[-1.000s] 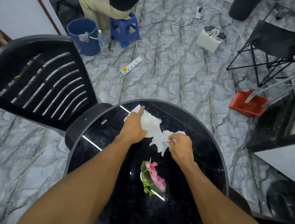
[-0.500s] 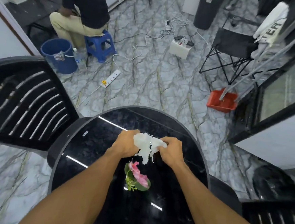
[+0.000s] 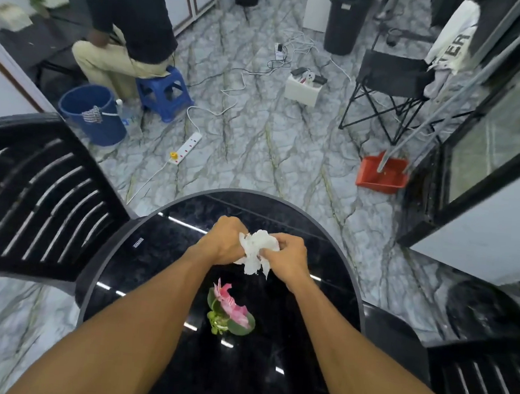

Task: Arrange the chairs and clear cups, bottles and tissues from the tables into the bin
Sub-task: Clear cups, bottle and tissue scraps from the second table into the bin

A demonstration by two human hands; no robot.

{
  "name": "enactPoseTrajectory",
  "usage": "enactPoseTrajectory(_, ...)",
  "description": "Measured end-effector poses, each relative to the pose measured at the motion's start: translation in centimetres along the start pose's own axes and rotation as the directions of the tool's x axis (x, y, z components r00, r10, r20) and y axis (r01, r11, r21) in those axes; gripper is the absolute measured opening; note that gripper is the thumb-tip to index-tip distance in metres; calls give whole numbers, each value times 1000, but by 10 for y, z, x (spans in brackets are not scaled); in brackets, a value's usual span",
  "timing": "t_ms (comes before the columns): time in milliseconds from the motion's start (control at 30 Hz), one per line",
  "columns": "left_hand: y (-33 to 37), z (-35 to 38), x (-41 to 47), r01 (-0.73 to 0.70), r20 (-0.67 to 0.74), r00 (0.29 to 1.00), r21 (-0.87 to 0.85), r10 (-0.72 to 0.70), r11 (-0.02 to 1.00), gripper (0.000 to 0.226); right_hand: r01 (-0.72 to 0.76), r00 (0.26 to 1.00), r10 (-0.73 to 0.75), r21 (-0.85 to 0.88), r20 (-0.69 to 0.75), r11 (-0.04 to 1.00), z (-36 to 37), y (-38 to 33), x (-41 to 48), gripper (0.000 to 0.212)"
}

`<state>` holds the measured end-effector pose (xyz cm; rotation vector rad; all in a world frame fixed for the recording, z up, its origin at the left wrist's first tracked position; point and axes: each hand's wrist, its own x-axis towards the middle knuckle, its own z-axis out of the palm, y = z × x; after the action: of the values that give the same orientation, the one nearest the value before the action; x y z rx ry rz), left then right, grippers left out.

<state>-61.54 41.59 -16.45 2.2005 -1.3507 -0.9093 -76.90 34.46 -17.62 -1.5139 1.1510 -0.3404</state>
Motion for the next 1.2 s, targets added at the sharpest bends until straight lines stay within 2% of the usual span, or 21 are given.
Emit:
enactPoseTrajectory(100, 31, -18, -2, -48, -49, 998, -2, 48, 999, 44, 82, 997, -82, 29, -11, 996, -26, -16, -8, 28)
enactPoseTrajectory(233, 91, -21, -10, -129, -65, 990, -14, 128, 992, 42, 160, 978, -154, 34, -141, 986, -77, -27, -29, 16)
enactPoseTrajectory(367, 157, 3, -24, -258, -54, 964, 35, 259, 966, 45, 192, 951, -185, 6, -247, 981, -143, -23, -65, 19)
enactPoseTrajectory(467, 216, 37, -44, -386, -36, 921, 28, 387, 922, 42, 258, 903, -236, 12, -360, 966, -199, -17, -110, 21)
enactPoseTrajectory(600, 297, 95, -77, -546, -49, 836, 23, 547, 837, 44, 303, 796, -282, -50, -536, 952, -280, 5, -184, 17)
enactPoseTrajectory(667, 339, 130, -94, -618, -40, 784, 48, 620, 785, 46, 255, 776, -248, -72, -579, 964, -323, 25, -225, 19)
enactPoseTrajectory(800, 431, 207, -143, -709, 50, 705, 84, 708, 700, 37, 169, 745, -166, -58, -646, 984, -403, 68, -315, 18)
enactPoseTrajectory(900, 493, 270, -179, -770, 136, 636, 59, 759, 635, 33, 140, 700, -80, 26, -710, 990, -459, 105, -383, 16)
enactPoseTrajectory(933, 512, 291, -192, -789, 170, 611, 48, 774, 612, 32, 136, 669, -51, 54, -741, 989, -476, 118, -407, 14)
enactPoseTrajectory(1000, 552, 333, -223, -826, 243, 553, 36, 797, 562, 29, 130, 596, -6, 88, -803, 988, -510, 150, -456, 28)
enactPoseTrajectory(1033, 570, 351, -238, -847, 273, 515, 21, 812, 531, 29, 116, 554, 21, 103, -832, 988, -524, 163, -479, 26)
enactPoseTrajectory(1100, 611, 400, -277, -894, 327, 413, -34, 850, 447, 30, 89, 466, 60, 115, -883, 989, -552, 198, -536, 11)
enactPoseTrajectory(1133, 623, 414, -291, -900, 344, 390, -53, 854, 432, 31, 75, 453, 64, 110, -889, 991, -558, 207, -554, 6)
enactPoseTrajectory(1200, 649, 456, -322, -919, 392, 307, -115, 867, 377, 33, 34, 380, 102, 124, -919, 992, -572, 237, -598, 14)
